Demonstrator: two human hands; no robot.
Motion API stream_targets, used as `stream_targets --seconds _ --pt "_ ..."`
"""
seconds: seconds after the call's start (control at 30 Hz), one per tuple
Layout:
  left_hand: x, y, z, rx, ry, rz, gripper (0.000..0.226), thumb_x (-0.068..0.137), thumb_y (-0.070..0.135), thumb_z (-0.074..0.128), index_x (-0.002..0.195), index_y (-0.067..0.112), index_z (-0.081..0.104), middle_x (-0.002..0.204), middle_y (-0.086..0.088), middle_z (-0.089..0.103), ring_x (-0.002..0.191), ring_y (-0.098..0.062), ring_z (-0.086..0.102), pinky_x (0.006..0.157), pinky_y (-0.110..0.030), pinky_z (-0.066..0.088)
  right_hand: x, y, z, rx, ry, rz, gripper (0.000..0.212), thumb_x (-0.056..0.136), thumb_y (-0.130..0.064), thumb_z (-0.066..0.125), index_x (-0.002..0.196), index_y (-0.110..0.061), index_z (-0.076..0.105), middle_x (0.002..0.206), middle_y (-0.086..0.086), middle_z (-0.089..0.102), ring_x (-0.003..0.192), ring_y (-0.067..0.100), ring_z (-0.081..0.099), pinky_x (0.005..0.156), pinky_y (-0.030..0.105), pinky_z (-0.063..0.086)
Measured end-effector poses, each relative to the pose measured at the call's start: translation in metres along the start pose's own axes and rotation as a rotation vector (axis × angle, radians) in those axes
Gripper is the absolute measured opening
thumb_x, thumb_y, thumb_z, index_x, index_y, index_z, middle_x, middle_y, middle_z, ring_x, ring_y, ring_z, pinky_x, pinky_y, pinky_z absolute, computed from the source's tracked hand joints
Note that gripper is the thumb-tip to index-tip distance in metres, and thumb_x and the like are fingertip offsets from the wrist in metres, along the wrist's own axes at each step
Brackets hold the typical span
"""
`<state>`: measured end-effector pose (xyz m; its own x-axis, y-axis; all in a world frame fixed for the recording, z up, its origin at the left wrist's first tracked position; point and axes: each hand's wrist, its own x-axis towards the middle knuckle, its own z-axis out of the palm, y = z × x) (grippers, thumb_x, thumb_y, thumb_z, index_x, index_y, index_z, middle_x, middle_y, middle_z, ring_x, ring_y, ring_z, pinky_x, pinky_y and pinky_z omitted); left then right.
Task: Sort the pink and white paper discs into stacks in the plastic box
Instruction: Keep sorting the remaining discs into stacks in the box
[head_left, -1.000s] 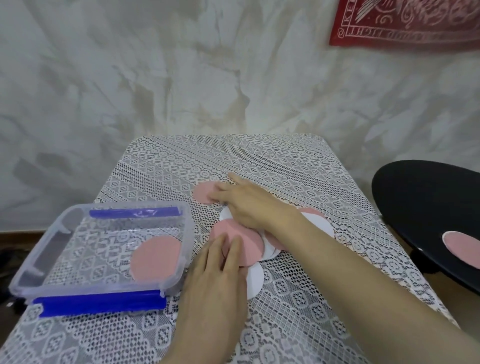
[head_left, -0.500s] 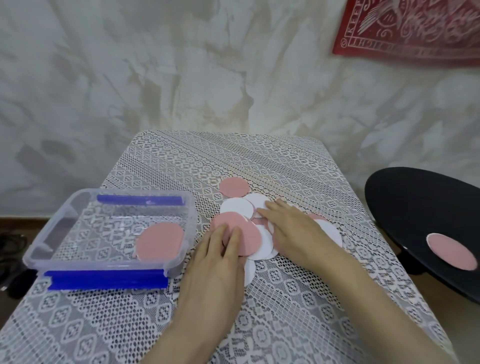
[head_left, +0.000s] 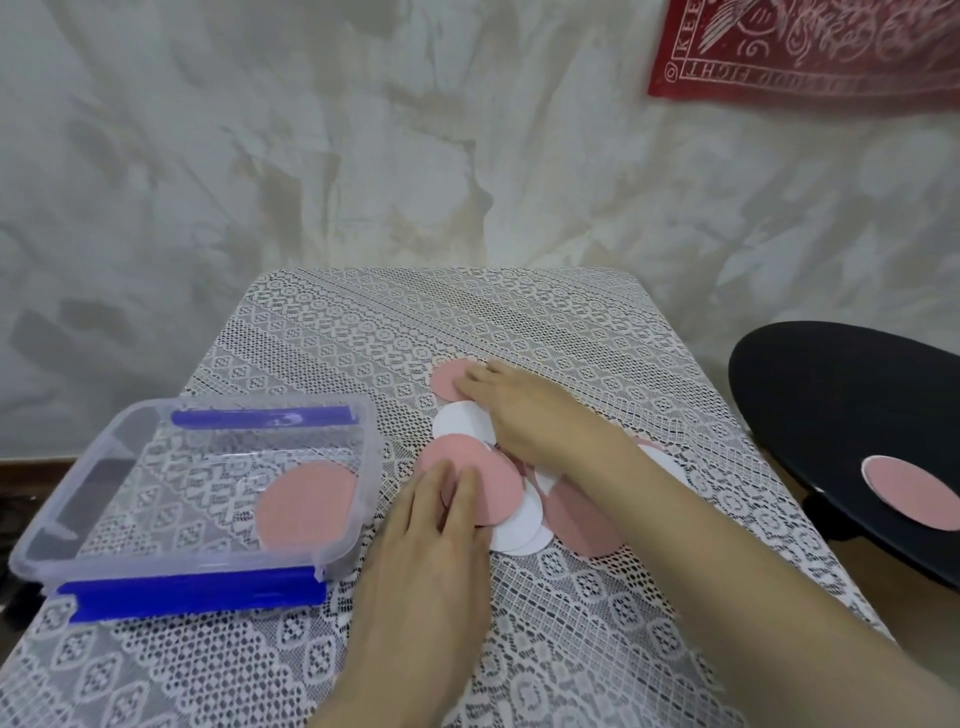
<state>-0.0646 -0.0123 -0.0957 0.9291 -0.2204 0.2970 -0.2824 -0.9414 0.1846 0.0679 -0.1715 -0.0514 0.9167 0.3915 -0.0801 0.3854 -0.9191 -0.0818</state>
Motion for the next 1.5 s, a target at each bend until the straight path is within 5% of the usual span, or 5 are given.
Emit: stream_targets --seconds 0.17,0.53,0.67,0.87,1.5 --pt "0.000 -0.001 -0.002 -0.030 -0.015 0.011 0.051 0.093 0.030 0.057 0.140 0.012 0.053 0.141 -0.012 0.058 0.129 -0.032 0.056 0.094 -0.044 0.054 -0.035 0.007 0.005 0.024 -0.012 0.035 0.065 0.102 -0.038 0.052 0.159 -0.019 0.027 0.165 -0.002 0.027 0.152 0.027 0.021 0.119 0.043 0.028" --pt "-0.012 0.005 -0.019 -0.145 -0.051 0.030 0.051 0.101 0.035 0.047 0.149 0.018 0.043 0.152 -0.003 0.044 0.138 -0.023 0.043 0.111 -0.036 0.039 -0.115 -0.015 0.014 0.324 0.130 0.161 0.052 0.104 -0.015 0.038 0.155 -0.028 0.038 0.165 -0.007 0.028 0.153 0.011 0.022 0.123 0.033 0.024" --pt "-0.007 0.002 -0.018 -0.208 -0.053 0.088 0.051 0.098 0.035 0.053 0.146 0.020 0.047 0.147 0.003 0.047 0.127 -0.019 0.051 0.101 -0.035 0.048 -0.141 0.003 0.005 0.329 0.228 0.189 0.039 0.103 -0.035 0.048 0.140 -0.031 0.058 0.136 -0.015 0.059 0.125 0.009 0.054 0.096 0.030 0.043" --pt "-0.002 0.000 -0.019 -0.320 -0.079 0.144 0.059 0.099 0.047 0.050 0.153 0.030 0.038 0.152 0.020 0.038 0.123 -0.002 0.051 0.099 -0.024 0.048 -0.130 -0.018 0.008 0.307 0.178 0.170 0.060 0.086 -0.067 0.058 0.137 -0.035 0.058 0.125 -0.016 0.052 0.119 0.006 0.035 0.094 0.027 0.032" --pt "-0.006 -0.001 -0.033 -0.671 -0.058 0.006 0.054 0.092 0.049 0.060 0.144 0.044 0.046 0.121 0.025 0.063 0.105 0.007 0.062 0.089 -0.027 0.056 -0.137 -0.015 0.010 0.885 0.218 0.149 0.015 0.099 -0.025 0.060 0.087 -0.021 0.067 0.073 -0.001 0.070 0.065 0.011 0.065 0.067 0.036 0.056"
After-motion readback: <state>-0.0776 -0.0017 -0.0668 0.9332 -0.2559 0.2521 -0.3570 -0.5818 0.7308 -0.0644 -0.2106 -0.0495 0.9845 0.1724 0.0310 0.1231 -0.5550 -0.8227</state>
